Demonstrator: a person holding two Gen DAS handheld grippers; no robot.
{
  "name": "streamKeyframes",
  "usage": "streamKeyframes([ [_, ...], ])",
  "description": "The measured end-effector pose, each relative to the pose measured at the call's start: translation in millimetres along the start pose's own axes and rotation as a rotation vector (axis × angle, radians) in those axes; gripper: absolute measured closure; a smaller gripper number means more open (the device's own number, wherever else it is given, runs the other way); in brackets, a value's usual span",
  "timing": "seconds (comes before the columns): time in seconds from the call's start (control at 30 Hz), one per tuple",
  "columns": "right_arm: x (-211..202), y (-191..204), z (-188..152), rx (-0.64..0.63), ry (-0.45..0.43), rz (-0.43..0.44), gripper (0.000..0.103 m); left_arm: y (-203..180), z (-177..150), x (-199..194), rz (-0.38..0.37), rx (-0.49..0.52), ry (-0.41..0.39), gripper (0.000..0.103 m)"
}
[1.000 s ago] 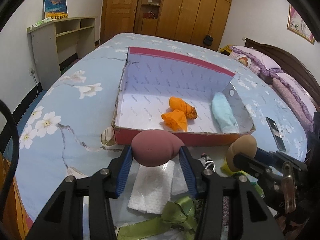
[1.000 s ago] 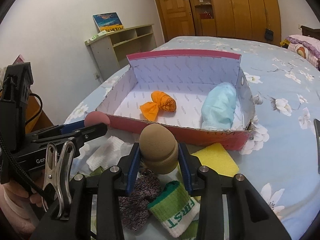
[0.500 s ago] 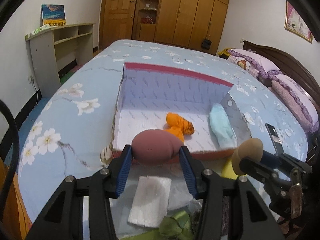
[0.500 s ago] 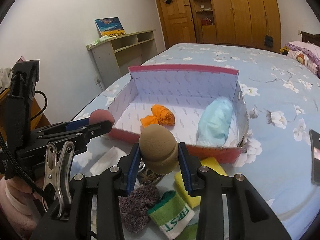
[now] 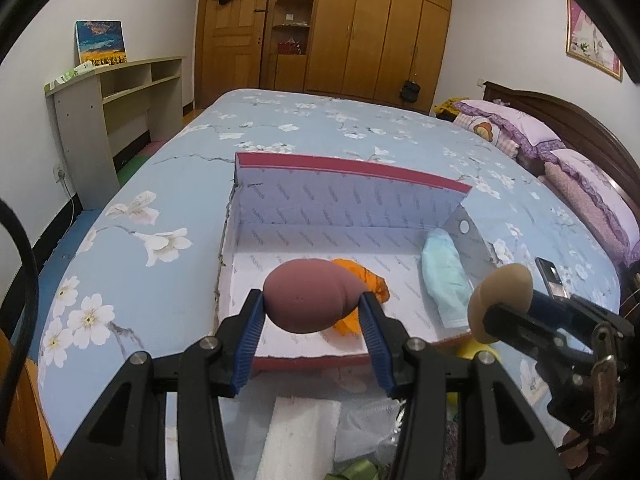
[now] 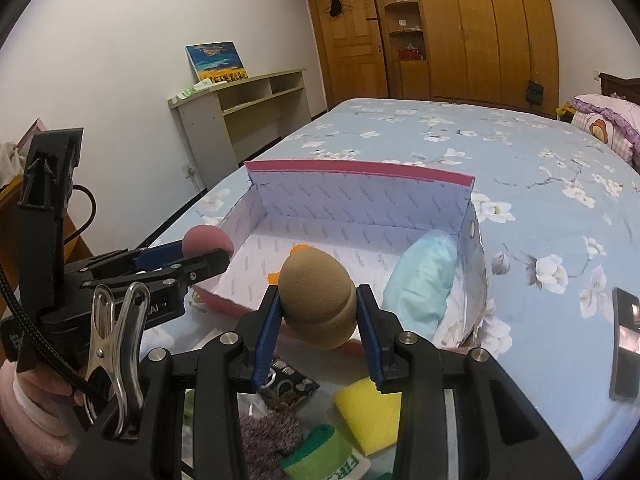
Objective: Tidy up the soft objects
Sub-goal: 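Carry both makeup sponges into the pink box and open both tools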
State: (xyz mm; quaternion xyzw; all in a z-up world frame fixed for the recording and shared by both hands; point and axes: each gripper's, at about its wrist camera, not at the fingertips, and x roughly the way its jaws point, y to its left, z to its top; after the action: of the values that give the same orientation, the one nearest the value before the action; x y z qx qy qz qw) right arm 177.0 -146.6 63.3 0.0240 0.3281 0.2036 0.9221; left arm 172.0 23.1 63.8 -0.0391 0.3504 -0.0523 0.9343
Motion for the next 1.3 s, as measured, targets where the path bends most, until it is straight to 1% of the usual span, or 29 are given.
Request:
streamKeyframes([
  [0.4,27,-10,22,0.006,0.029,-0.029,0.065,3,5,34,0.013,-0.006,0.035,0.052],
  [0.77,70,-29,39,0.066,0.057,-0.064,0.065,5,1,50,0.023,-0.002,0.054,0.052],
  [1.03,102,-41,38,0.079,0.102,-0.096,0.065,6,-3,63,0.025,-0.003,0.081,0.052],
  [1.3,117,-51,29,0.095,0.138,-0.107,0.065,7,-6,71,0.035,-0.004,0.102,0.052],
])
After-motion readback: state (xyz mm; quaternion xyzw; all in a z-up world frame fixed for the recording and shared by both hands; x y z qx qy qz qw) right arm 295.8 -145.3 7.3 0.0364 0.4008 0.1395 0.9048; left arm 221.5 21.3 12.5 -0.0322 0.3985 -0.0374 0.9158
